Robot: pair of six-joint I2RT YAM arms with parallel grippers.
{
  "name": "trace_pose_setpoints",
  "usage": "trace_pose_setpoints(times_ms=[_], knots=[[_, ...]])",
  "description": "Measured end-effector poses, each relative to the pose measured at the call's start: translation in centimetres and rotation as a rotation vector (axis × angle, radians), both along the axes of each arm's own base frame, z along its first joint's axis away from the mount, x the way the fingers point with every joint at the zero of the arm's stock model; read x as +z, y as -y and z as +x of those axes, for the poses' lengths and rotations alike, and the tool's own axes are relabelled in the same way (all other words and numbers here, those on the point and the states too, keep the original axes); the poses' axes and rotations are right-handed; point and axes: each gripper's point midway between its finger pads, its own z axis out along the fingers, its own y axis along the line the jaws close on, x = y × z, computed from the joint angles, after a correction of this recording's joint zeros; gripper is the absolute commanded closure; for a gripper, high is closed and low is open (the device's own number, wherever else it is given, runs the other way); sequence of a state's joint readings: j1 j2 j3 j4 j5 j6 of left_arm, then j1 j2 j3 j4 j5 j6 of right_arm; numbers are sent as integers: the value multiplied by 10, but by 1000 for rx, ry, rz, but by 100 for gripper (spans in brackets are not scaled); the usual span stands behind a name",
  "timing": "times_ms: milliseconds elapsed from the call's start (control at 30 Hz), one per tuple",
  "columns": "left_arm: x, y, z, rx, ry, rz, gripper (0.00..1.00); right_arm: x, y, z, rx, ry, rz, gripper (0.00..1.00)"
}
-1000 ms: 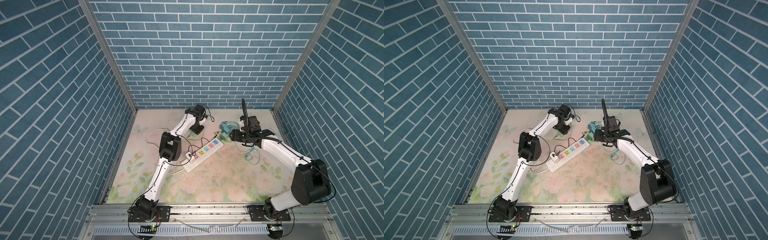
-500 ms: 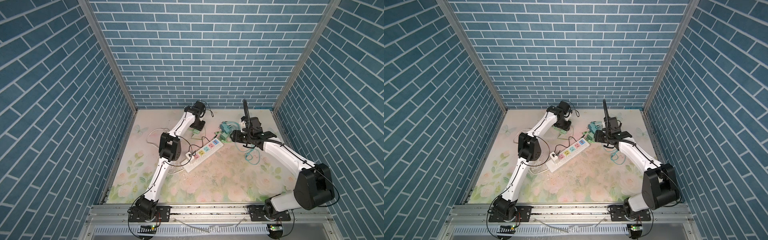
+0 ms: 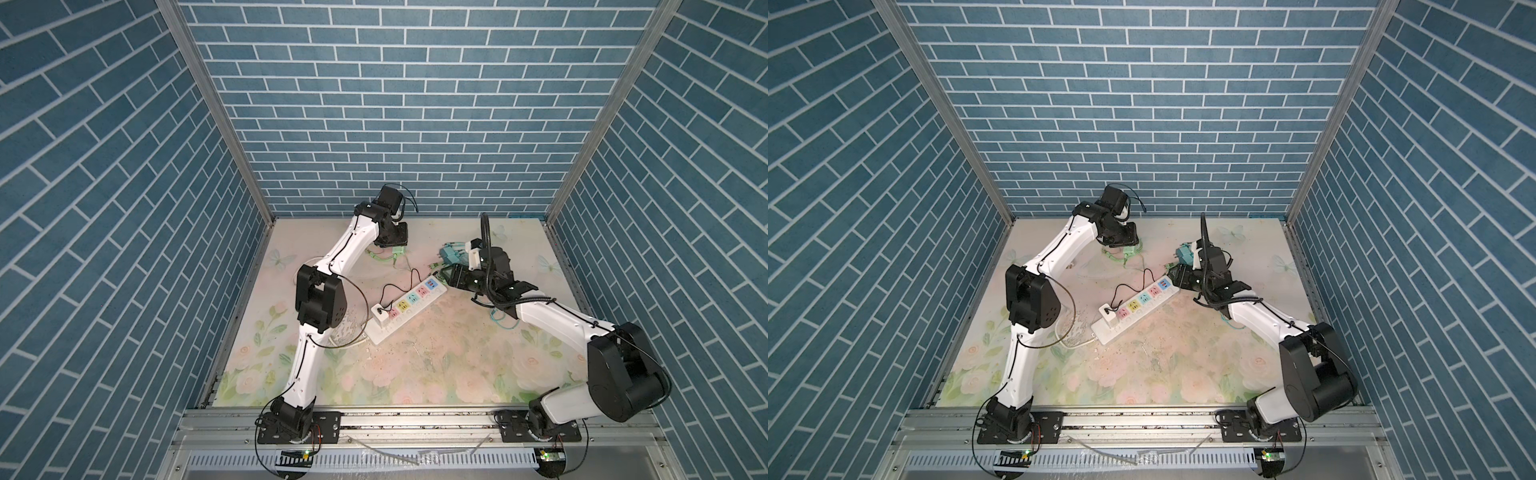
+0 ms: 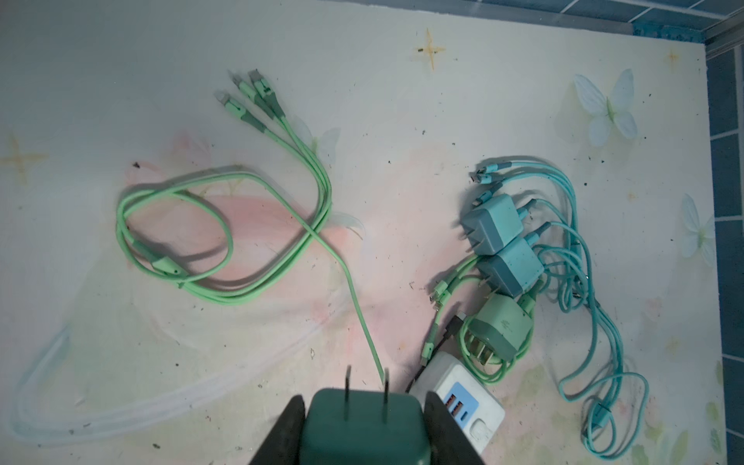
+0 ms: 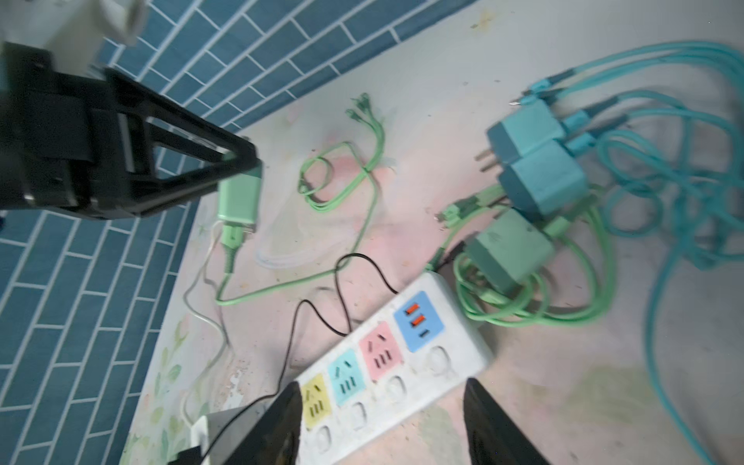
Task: Insert the plug
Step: 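Lift the green charger with the left gripper while the right gripper approaches it, then close the right gripper around the green charger held by the left gripper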
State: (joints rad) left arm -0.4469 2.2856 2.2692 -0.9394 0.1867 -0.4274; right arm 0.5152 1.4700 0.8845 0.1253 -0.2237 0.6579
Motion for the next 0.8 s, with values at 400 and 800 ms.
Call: trace_pose_setpoints(times_ms=[400,800], knots=[[-6,5,-19,63,-27,-116,73,-15,-71,13,41,111,90,37],[12,10,-25,75,1,-202,73,24,-119,20,63,267,179,39]])
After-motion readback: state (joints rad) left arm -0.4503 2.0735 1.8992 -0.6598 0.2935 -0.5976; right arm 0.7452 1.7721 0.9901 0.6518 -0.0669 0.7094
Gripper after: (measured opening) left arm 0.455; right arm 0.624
